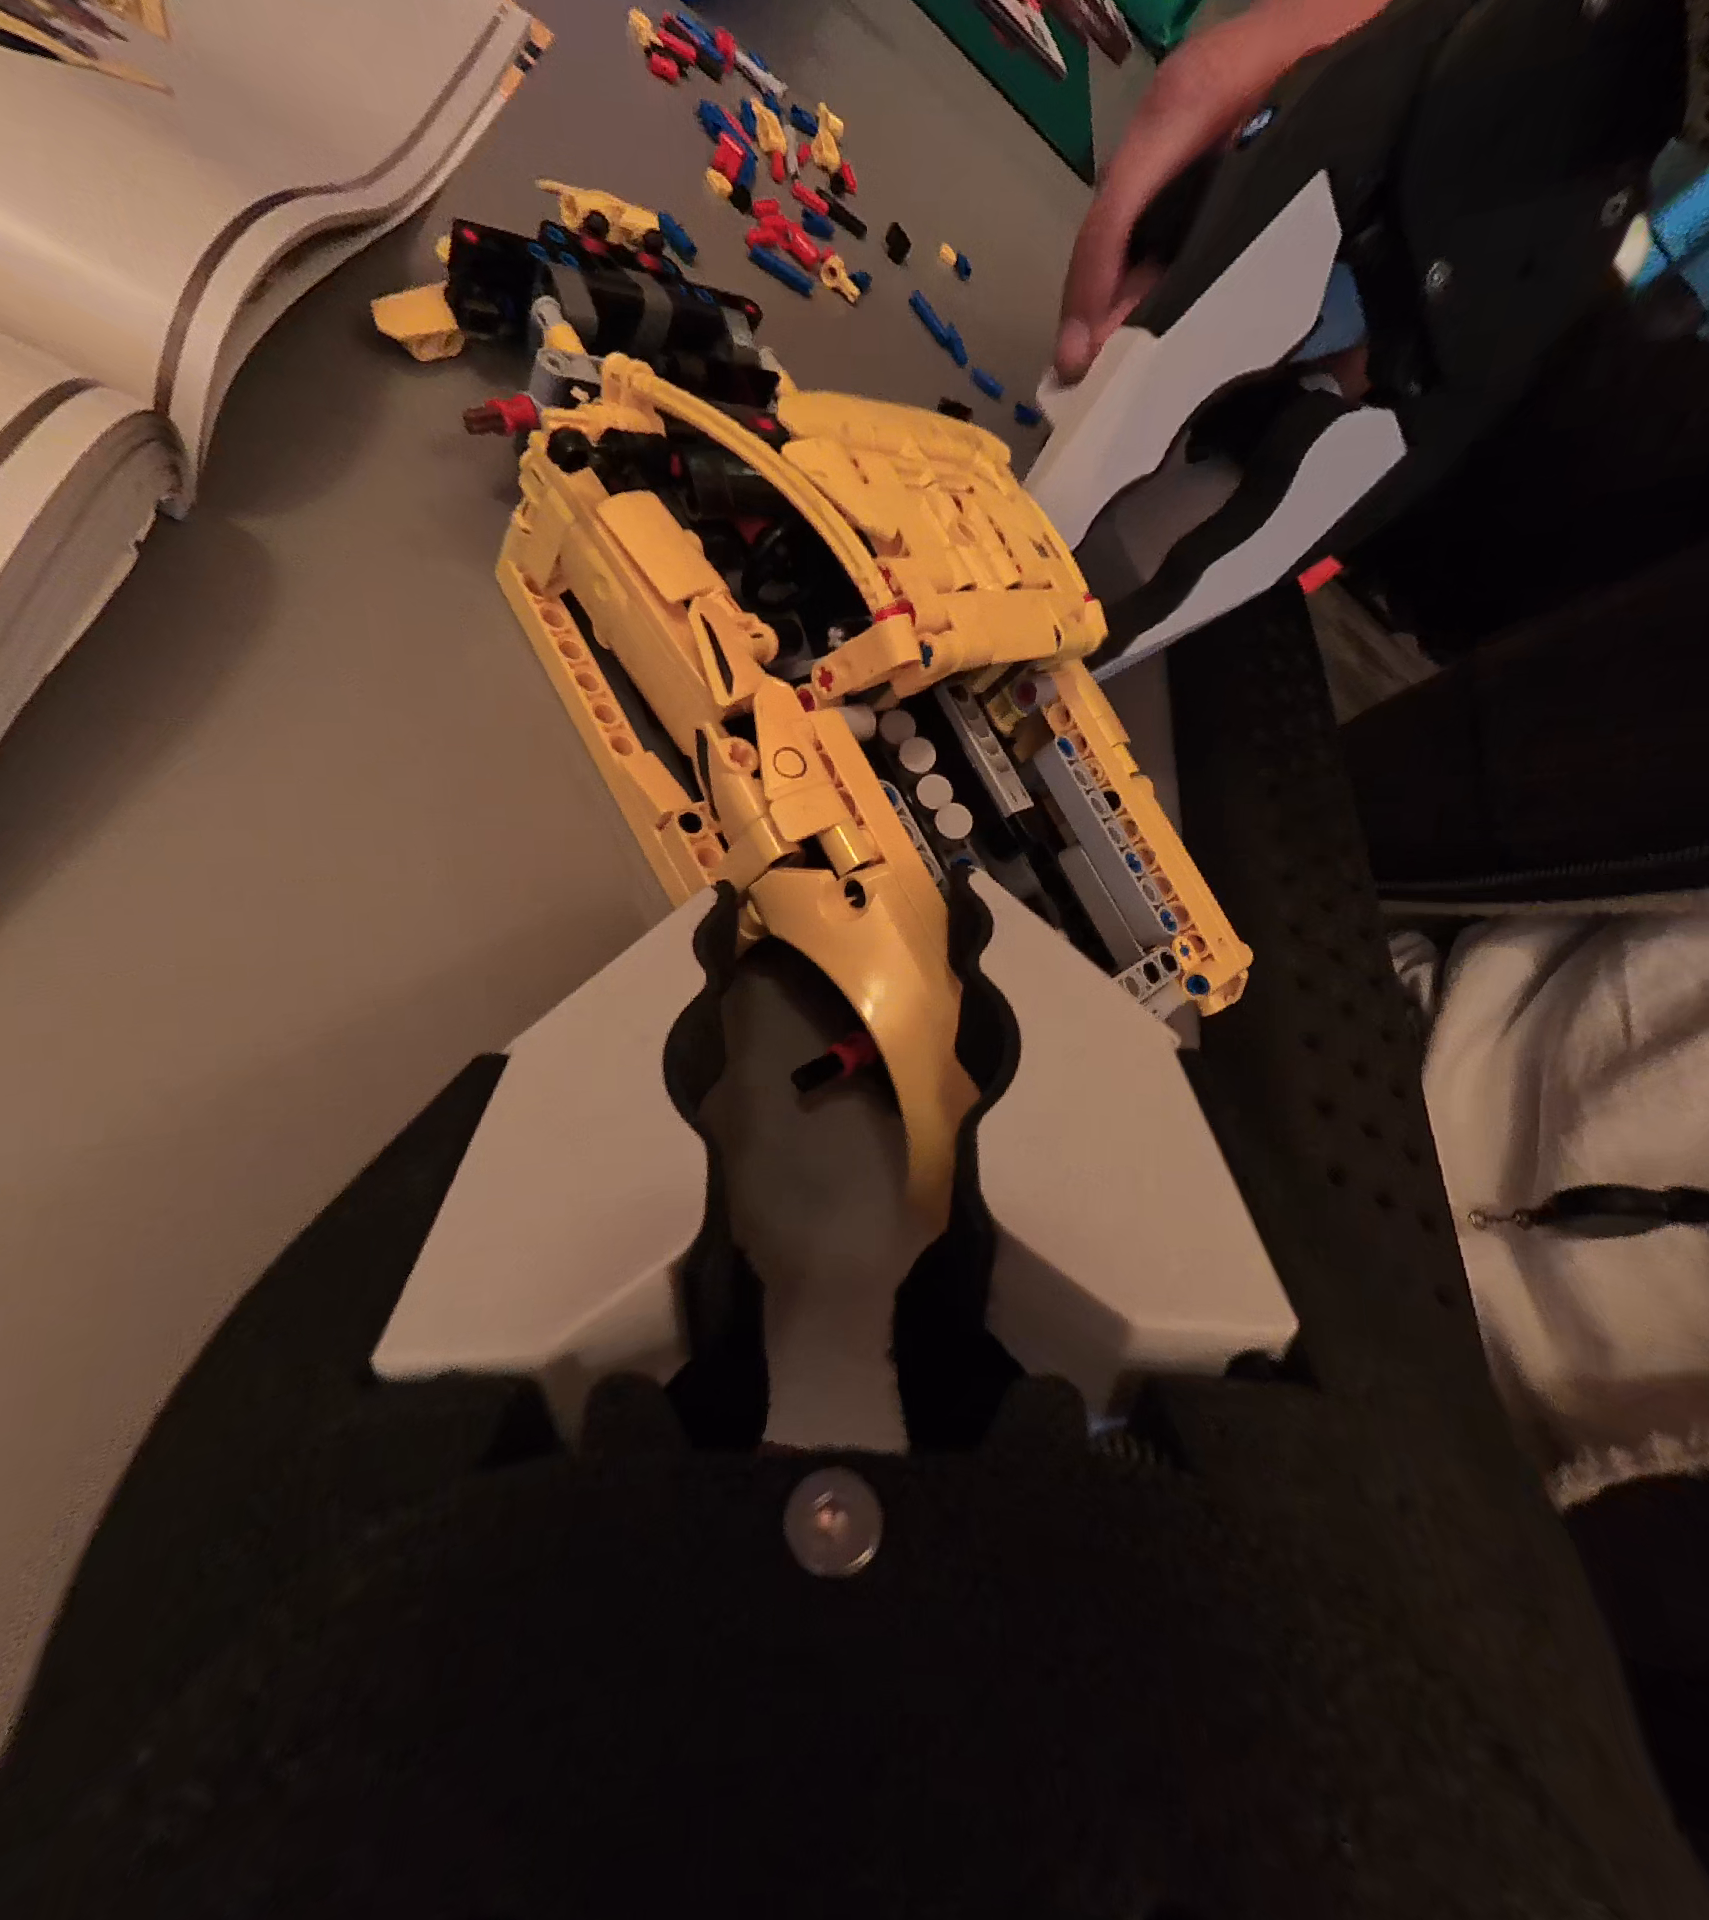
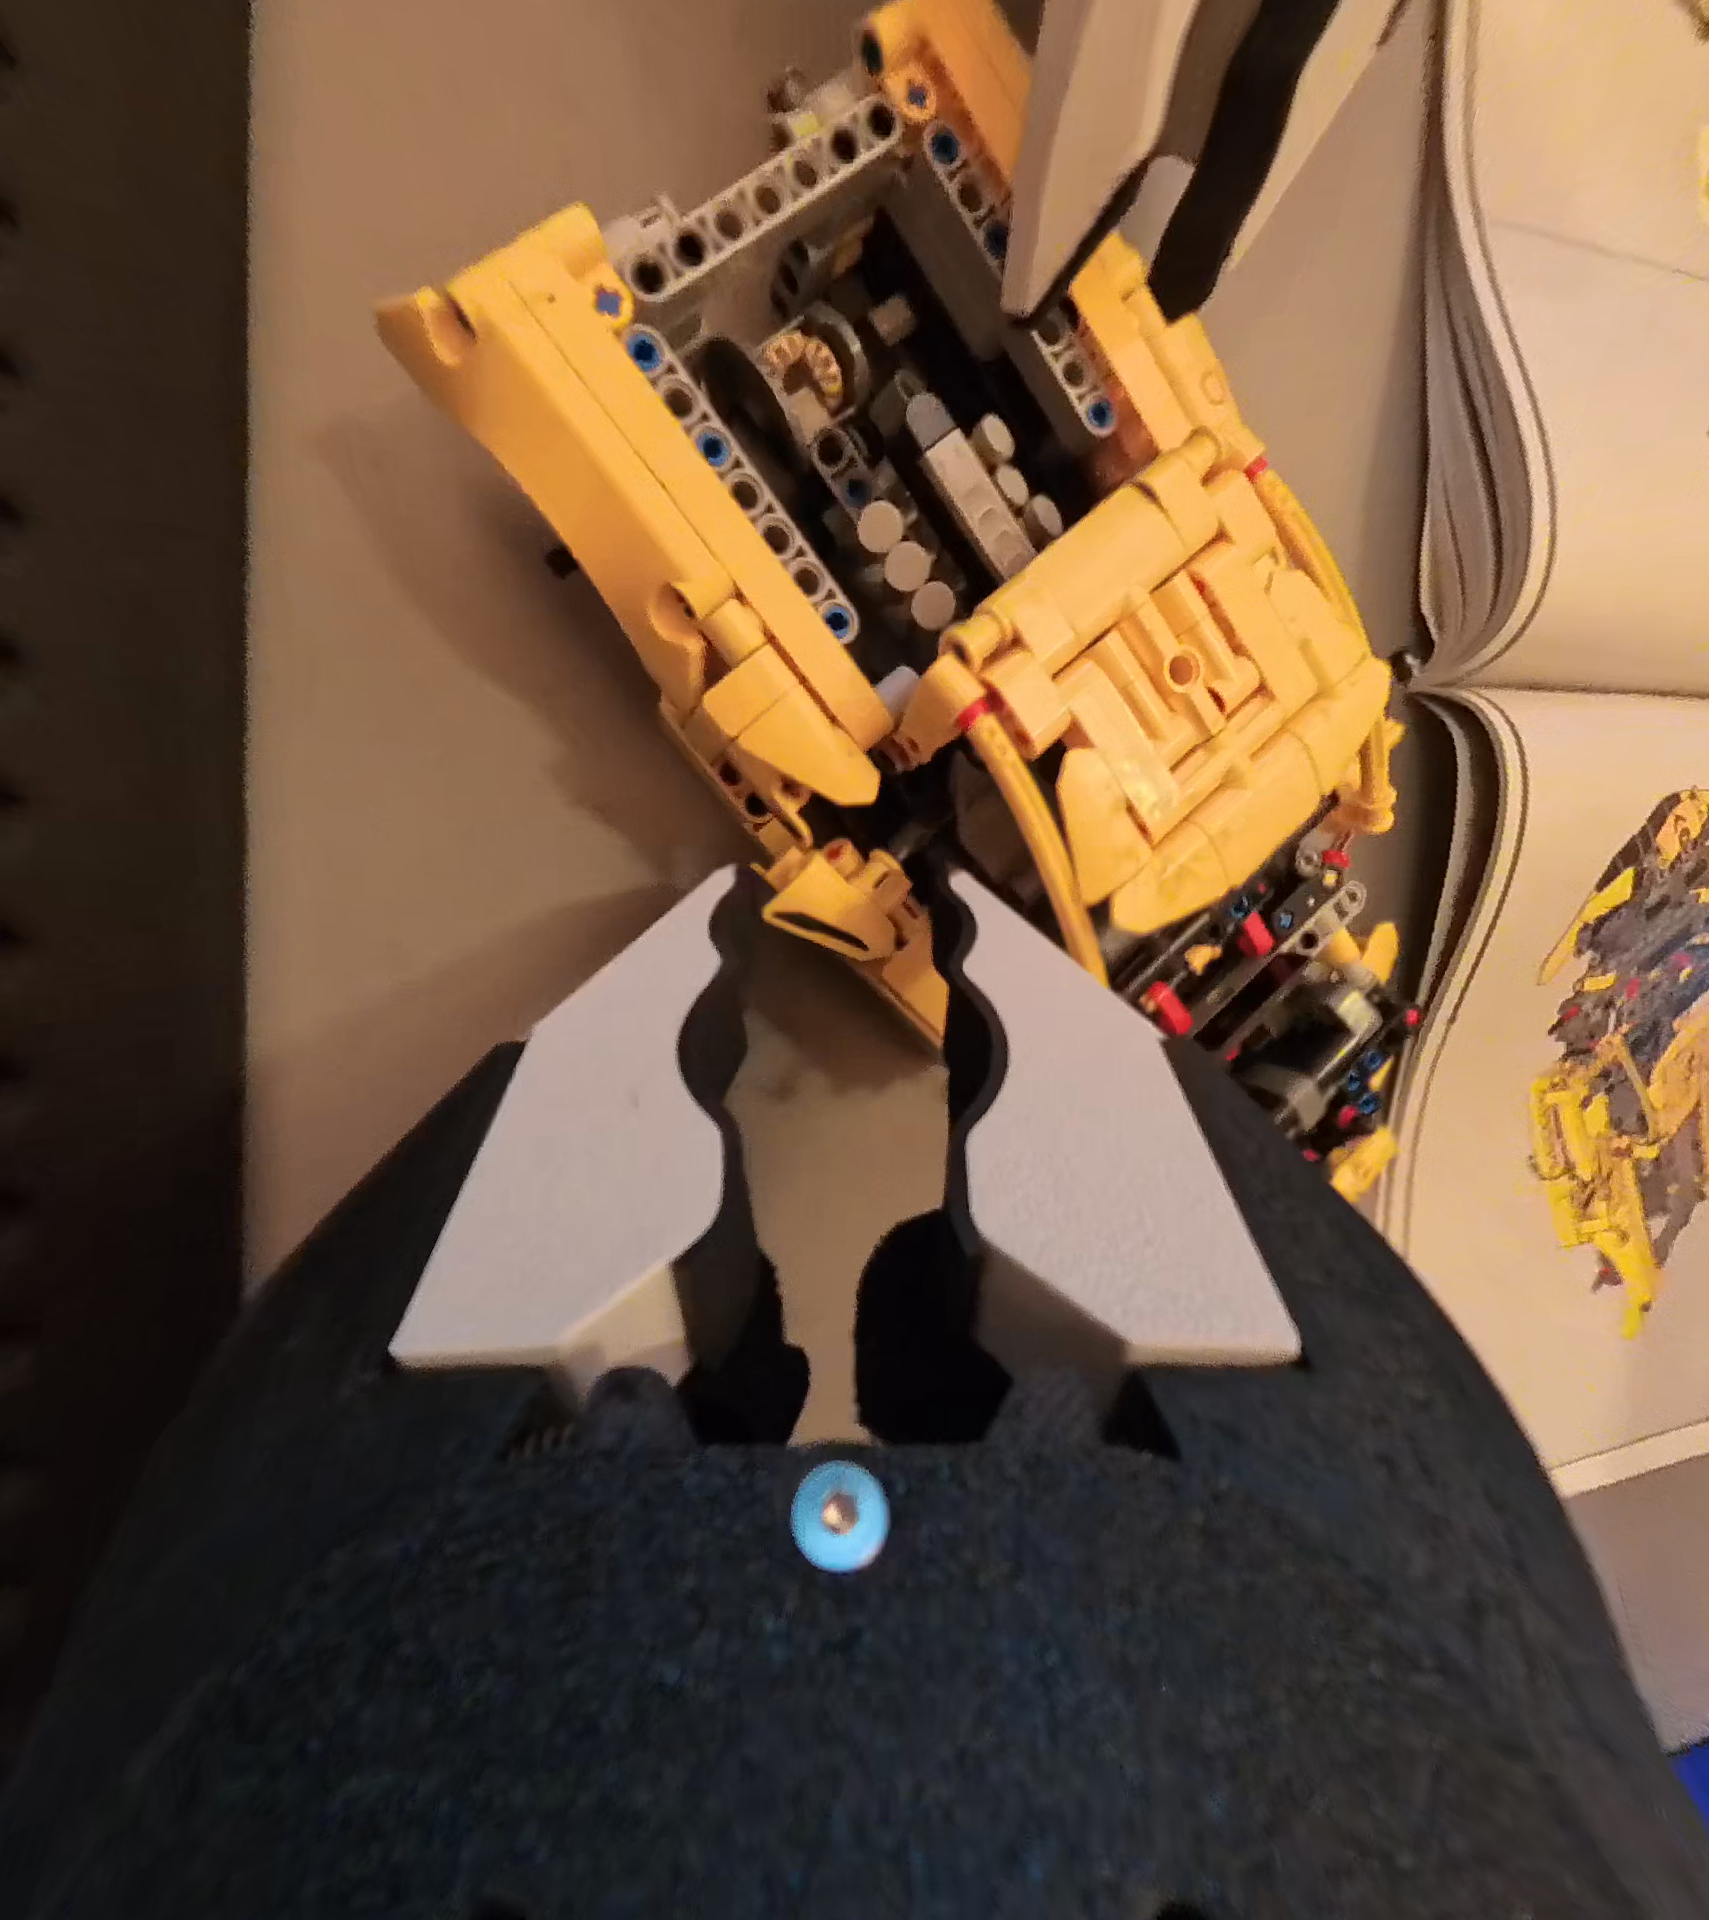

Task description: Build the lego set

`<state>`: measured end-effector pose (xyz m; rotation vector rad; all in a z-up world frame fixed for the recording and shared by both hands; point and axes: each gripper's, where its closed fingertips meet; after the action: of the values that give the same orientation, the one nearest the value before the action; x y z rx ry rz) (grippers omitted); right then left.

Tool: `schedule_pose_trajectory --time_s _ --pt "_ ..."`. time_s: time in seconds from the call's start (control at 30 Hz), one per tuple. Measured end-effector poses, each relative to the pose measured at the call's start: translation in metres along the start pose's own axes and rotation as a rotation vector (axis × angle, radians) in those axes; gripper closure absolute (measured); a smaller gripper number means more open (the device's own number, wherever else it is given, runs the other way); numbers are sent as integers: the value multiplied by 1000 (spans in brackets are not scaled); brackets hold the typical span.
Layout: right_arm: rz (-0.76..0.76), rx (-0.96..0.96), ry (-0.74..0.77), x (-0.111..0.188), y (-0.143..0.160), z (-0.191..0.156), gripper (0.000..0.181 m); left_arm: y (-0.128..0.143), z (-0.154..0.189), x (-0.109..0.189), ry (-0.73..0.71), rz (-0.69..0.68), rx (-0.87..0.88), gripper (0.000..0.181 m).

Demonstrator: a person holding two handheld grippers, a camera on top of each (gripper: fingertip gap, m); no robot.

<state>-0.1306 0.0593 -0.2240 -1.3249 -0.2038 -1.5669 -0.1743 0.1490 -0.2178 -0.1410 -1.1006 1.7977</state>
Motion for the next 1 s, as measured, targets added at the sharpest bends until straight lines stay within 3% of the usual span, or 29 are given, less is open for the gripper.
schedule_pose_trajectory --time_s 0.17,0.27,0.37,0.43,0.6,0.77,1.0 --pt "97 -345 22 33 14 -7 125 -2 2 -4 -142 15 0 141" --pt "191 -663 122 47 23 -7 127 1 9 -12 -196 6 -17 140" --pt "223 -977 114 46 31 -18 120 7 29 -27 -137 -17 -28 138" --pt "275 -1083 96 48 28 -20 119 7 43 -33 -52 -9 -19 138" --pt "248 -1176 134 42 39 -10 123 -20 22 -10 -87 154 58 139" --pt "183 -1199 109 29 37 -6 121 -10 25 -28 -109 125 72 138" --pt "238 -1291 23 21 38 9 131 2 34 -46 -109 57 63 138"
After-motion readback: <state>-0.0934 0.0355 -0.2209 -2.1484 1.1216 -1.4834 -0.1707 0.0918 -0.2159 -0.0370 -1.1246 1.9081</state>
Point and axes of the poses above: each gripper's, where its closed fingertips meet, x back along the fingers, y out of its underside, z = x × y across the jaws, and after that the axes turned 7 degrees about y, right-handed
